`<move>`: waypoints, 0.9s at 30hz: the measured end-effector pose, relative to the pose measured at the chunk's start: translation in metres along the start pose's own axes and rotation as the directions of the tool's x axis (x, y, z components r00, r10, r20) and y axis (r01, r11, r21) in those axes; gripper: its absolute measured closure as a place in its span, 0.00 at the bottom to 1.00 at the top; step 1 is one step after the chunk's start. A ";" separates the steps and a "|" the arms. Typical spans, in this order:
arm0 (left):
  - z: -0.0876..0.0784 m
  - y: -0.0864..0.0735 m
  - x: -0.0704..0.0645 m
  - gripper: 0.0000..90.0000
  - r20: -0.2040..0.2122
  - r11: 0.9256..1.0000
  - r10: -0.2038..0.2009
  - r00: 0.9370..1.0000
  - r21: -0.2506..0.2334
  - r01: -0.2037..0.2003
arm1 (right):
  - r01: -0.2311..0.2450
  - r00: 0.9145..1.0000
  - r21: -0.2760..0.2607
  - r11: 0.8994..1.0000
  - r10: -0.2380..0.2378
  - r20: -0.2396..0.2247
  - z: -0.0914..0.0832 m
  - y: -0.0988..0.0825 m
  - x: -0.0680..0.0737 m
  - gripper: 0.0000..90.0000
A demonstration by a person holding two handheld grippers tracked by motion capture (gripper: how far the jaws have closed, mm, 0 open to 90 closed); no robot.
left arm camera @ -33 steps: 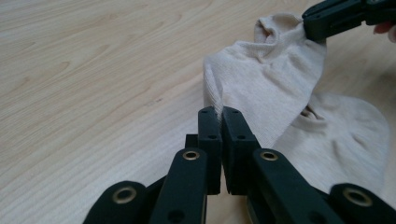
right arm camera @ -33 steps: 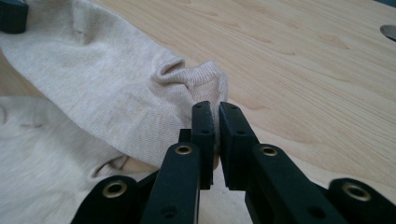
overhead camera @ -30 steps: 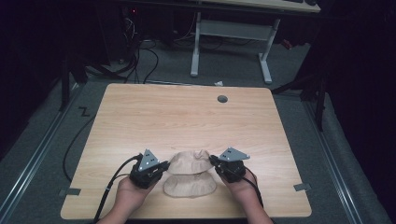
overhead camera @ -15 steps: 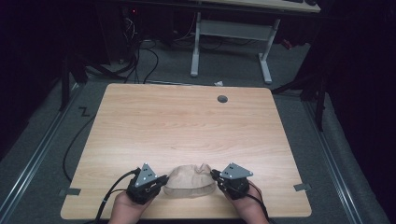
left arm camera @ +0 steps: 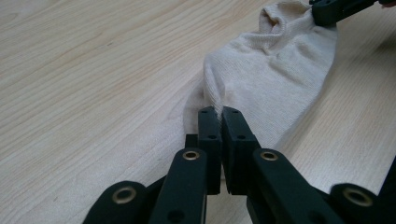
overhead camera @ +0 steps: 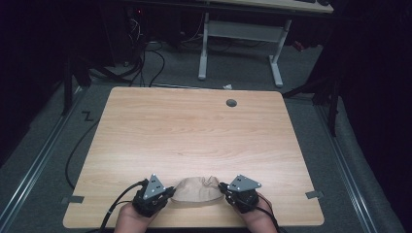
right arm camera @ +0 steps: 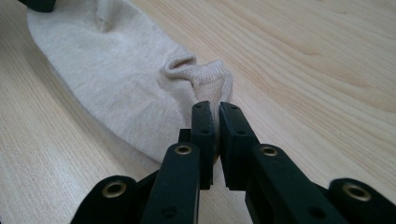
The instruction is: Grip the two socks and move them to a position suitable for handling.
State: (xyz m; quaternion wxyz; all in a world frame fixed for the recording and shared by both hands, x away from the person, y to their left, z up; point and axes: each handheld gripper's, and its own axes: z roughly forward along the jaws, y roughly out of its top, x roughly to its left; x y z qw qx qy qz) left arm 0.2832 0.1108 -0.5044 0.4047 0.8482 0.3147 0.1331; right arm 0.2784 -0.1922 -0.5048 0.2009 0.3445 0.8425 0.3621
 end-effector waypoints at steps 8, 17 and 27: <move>0.005 -0.004 -0.003 0.95 -0.011 0.999 0.014 1.000 0.029 -0.013 | -0.008 0.999 0.044 0.999 0.009 -0.032 0.006 -0.004 -0.001 0.93; 0.004 -0.003 -0.001 0.74 -0.008 1.000 -0.005 1.000 0.012 0.005 | -0.035 0.999 0.021 0.999 0.036 -0.021 0.003 -0.003 -0.004 0.81; 0.005 0.002 0.003 0.65 -0.014 0.999 -0.025 1.000 -0.025 0.025 | -0.059 0.998 -0.041 0.997 0.059 -0.001 -0.003 0.001 -0.010 0.78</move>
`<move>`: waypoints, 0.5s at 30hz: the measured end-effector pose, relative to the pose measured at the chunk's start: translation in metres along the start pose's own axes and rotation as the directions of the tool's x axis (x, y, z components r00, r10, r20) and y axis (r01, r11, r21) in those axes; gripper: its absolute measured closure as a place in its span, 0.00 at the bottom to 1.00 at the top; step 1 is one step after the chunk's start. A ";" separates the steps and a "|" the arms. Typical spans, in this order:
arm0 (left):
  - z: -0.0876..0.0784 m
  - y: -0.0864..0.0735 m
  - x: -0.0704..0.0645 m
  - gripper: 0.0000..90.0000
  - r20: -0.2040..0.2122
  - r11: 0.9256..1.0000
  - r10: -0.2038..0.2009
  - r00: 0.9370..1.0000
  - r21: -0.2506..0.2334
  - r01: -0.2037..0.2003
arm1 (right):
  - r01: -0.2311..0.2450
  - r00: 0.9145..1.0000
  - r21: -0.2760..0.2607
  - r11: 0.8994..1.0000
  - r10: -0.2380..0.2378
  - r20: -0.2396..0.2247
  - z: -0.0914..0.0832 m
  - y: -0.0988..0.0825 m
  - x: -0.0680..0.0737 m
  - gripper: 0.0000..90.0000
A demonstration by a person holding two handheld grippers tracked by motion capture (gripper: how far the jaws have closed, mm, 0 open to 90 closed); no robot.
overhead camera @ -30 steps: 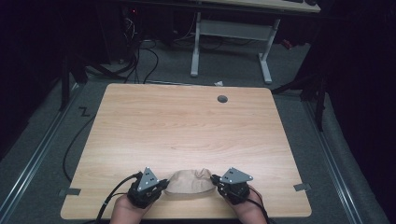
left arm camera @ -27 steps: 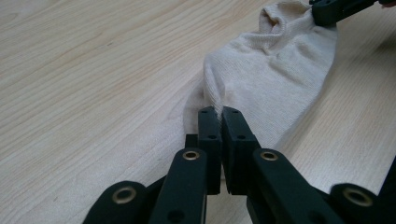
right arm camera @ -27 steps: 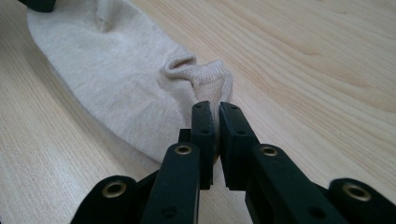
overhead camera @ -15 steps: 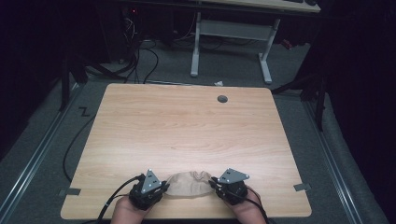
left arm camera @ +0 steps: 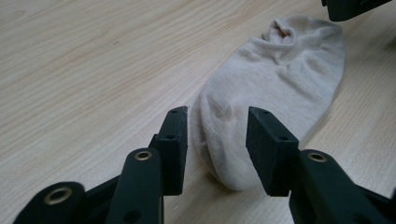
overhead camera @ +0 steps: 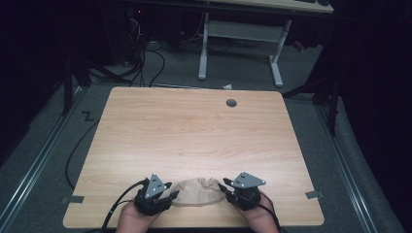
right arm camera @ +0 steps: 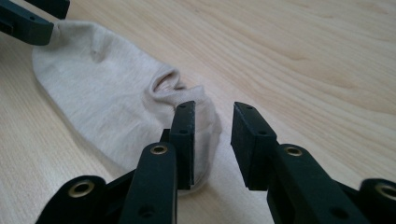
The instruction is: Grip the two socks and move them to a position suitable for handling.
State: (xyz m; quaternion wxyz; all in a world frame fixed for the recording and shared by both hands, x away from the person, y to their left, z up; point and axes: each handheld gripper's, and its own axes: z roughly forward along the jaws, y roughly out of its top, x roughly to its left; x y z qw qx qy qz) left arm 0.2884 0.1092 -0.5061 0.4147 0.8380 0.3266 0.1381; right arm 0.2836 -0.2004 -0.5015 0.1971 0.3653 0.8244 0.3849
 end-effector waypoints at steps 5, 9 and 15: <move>-0.002 0.003 0.006 0.64 -0.005 1.000 -0.011 1.000 -0.015 0.011 | -0.020 0.999 -0.032 0.999 0.021 0.028 -0.002 0.003 -0.009 0.78; -0.005 0.004 0.017 0.63 -0.022 0.999 -0.023 0.999 -0.034 0.022 | -0.045 0.998 -0.035 0.998 0.046 0.045 -0.001 0.002 -0.016 0.78; -0.019 0.000 0.044 0.61 -0.092 0.998 -0.038 0.995 -0.058 0.033 | -0.105 0.985 -0.052 0.993 0.111 0.135 0.003 -0.006 -0.044 0.78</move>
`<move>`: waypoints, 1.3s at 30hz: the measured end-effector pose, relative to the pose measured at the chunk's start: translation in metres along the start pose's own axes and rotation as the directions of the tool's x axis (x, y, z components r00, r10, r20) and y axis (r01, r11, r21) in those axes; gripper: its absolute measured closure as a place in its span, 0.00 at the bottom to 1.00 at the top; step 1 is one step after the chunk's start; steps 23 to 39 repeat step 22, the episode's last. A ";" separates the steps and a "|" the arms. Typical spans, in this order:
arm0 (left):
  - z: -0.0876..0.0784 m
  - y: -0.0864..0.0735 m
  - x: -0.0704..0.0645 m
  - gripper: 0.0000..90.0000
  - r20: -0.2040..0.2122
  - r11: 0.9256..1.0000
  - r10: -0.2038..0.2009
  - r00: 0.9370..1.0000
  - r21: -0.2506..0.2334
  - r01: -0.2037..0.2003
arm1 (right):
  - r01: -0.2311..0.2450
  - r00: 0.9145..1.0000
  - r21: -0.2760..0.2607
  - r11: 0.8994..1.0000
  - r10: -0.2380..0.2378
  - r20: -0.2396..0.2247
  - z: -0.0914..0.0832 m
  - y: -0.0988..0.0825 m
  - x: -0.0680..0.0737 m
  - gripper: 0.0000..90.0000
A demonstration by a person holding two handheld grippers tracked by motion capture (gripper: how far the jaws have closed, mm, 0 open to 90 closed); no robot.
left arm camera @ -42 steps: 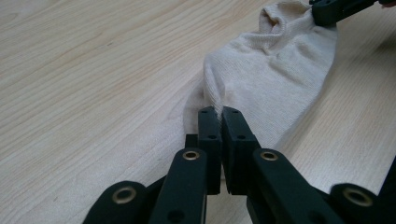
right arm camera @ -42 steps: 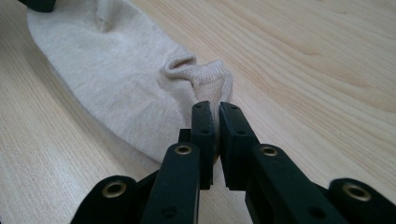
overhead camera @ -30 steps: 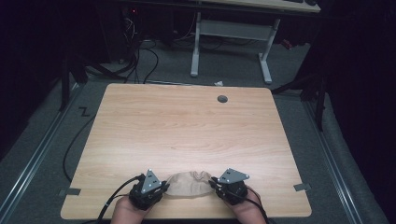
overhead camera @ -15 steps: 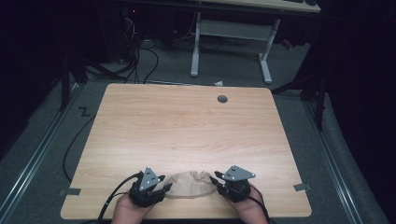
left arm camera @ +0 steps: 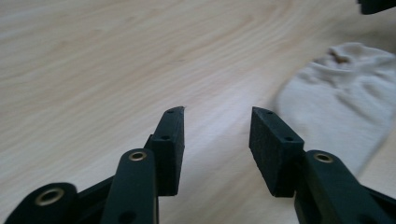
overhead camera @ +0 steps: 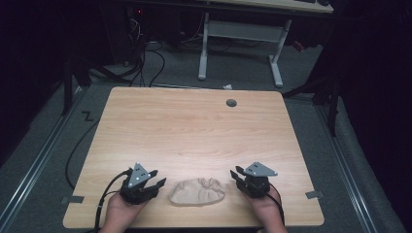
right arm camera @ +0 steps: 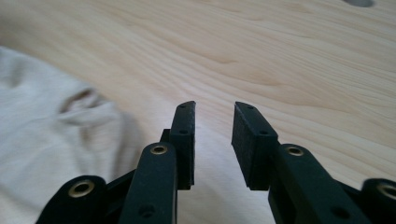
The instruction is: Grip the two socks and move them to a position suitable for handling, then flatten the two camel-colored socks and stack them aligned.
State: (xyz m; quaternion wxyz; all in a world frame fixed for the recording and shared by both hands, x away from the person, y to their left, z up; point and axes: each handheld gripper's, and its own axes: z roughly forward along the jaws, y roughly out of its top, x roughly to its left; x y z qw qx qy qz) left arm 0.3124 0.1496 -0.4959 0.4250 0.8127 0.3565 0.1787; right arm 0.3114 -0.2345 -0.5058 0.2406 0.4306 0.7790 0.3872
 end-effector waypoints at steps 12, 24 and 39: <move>-0.009 -0.017 0.082 0.57 -0.174 0.985 -0.171 0.970 0.005 0.174 | -0.118 0.979 0.009 0.993 0.115 0.165 -0.004 -0.021 -0.058 0.66; -0.005 -0.018 0.075 0.56 -0.148 0.988 -0.145 0.978 0.026 0.150 | -0.152 0.975 0.017 0.988 0.147 0.166 -0.004 -0.024 -0.062 0.65; -0.005 -0.018 0.075 0.56 -0.148 0.988 -0.145 0.978 0.026 0.150 | -0.152 0.975 0.017 0.988 0.147 0.166 -0.004 -0.024 -0.062 0.65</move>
